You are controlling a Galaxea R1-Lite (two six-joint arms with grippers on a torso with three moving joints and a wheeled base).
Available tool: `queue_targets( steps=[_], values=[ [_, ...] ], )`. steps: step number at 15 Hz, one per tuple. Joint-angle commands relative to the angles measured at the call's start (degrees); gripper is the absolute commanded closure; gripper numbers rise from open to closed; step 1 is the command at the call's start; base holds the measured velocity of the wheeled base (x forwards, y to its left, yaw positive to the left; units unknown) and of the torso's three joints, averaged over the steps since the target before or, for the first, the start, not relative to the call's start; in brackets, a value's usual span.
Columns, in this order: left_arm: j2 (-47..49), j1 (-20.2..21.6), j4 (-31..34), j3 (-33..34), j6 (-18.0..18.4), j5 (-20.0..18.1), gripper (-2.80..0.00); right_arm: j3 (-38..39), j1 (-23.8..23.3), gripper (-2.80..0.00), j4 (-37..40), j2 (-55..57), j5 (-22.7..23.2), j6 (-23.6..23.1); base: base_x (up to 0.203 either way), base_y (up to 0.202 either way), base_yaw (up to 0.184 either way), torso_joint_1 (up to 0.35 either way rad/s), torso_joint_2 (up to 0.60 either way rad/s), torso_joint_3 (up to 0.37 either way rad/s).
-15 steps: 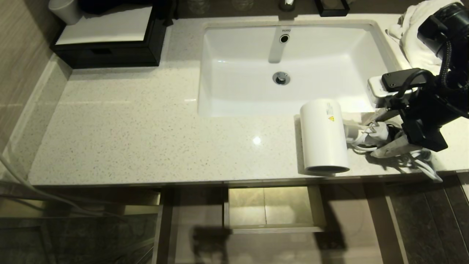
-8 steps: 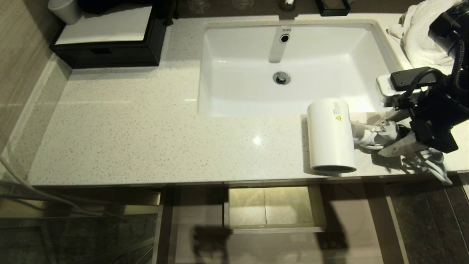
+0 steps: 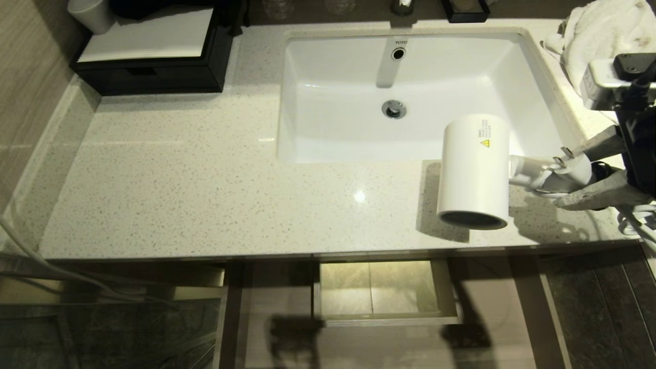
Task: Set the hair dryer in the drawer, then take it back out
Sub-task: Pick up the hairdryer, then put it into the drawer
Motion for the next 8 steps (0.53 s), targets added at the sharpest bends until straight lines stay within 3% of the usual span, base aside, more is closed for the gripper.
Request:
queue_targets(
  steps=[1, 6, 8],
  values=[
    [0.0, 0.0, 0.0, 0.1, 0.0, 0.0, 0.0, 5.2, -0.7, 0.0, -3.7, -6.7, 0.1, 0.8, 0.0, 0.0, 0.0, 0.0, 0.0, 0.0],
    [0.0, 0.0, 0.0, 0.1, 0.0, 0.0, 0.0, 14.2, -1.4, 0.0, -9.4, -16.9, 0.1, 4.4, 0.0, 0.0, 0.0, -0.015, 0.01, -0.008],
    [0.0, 0.0, 0.0, 0.1, 0.0, 0.0, 0.0, 16.5, -2.0, 0.0, -9.8, -20.4, 0.1, 4.5, 0.0, 0.0, 0.0, -0.236, 0.14, -0.112]
  ],
)
